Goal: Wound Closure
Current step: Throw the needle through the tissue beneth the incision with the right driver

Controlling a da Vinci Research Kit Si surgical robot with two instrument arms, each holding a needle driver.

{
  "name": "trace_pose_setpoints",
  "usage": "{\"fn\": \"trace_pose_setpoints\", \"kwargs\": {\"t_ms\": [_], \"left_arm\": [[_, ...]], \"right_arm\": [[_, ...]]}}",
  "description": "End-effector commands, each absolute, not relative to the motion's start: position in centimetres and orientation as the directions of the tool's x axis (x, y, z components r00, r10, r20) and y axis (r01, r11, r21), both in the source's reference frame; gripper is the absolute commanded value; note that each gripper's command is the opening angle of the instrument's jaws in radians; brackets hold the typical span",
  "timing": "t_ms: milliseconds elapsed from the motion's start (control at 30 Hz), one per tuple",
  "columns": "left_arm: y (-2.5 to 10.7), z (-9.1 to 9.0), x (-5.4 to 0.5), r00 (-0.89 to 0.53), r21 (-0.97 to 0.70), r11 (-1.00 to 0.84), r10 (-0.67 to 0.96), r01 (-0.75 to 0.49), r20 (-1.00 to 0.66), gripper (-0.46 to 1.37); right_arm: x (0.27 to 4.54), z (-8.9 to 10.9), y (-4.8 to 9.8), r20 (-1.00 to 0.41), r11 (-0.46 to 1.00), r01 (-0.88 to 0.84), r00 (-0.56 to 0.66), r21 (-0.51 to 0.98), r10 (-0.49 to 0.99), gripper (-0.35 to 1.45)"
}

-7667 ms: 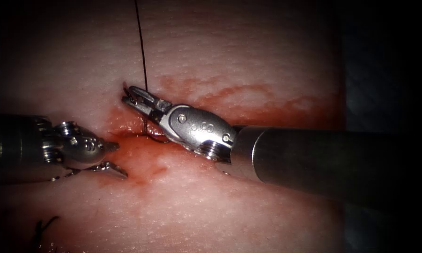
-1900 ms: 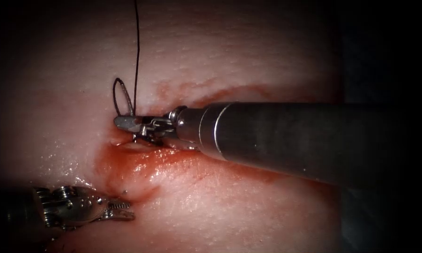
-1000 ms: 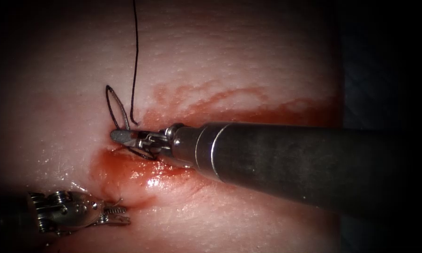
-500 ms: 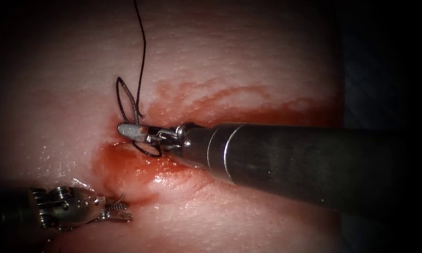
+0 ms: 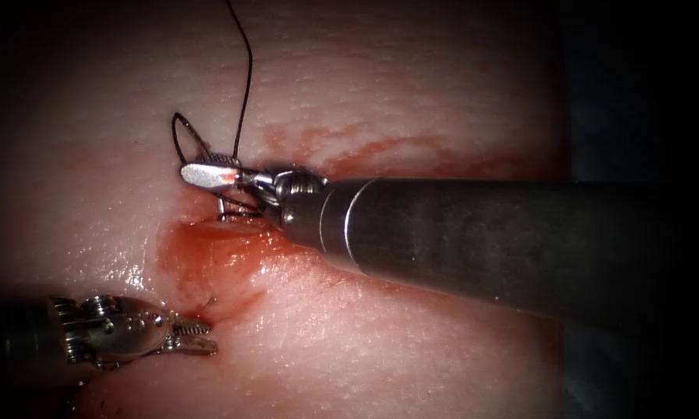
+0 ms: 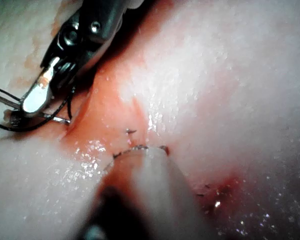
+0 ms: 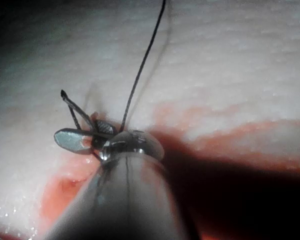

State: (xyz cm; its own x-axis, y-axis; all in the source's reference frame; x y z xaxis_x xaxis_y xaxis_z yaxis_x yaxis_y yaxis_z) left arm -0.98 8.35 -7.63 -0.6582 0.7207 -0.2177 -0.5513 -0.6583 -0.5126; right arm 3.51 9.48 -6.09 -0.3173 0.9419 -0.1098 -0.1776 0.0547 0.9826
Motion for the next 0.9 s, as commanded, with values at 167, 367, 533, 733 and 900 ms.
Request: {"fn": "trace_pose_setpoints", "kwargs": {"t_ms": [167, 367, 533, 733, 900], "left_arm": [[8.34, -7.64, -0.96, -0.659, -0.513, -0.659, 0.720, -0.550, -0.219, 0.18], [8.34, -7.64, -0.96, -0.659, -0.513, -0.659, 0.720, -0.550, -0.219, 0.18], [8.33, -7.64, -0.96, -0.659, -0.513, -0.659, 0.720, -0.550, -0.219, 0.17], [8.33, -7.65, -0.96, -0.659, -0.514, -0.659, 0.720, -0.549, -0.218, 0.17], [8.33, -7.65, -0.95, -0.659, -0.514, -0.659, 0.720, -0.549, -0.218, 0.17]], "right_arm": [[3.51, -6.07, 9.58, -0.163, 0.104, -0.203, -0.302, 0.974, 0.939, 1.14], [3.56, -6.16, 9.63, -0.174, 0.121, -0.195, -0.284, 0.973, 0.943, 1.09], [3.59, -6.15, 9.63, -0.190, 0.134, -0.236, -0.231, 0.962, 0.954, 0.73], [3.50, -6.14, 9.62, 0.038, -0.138, -0.290, -0.325, 0.947, 0.945, -0.35], [3.46, -6.17, 9.58, 0.152, -0.275, -0.264, -0.407, 0.925, 0.901, -0.35]]}}
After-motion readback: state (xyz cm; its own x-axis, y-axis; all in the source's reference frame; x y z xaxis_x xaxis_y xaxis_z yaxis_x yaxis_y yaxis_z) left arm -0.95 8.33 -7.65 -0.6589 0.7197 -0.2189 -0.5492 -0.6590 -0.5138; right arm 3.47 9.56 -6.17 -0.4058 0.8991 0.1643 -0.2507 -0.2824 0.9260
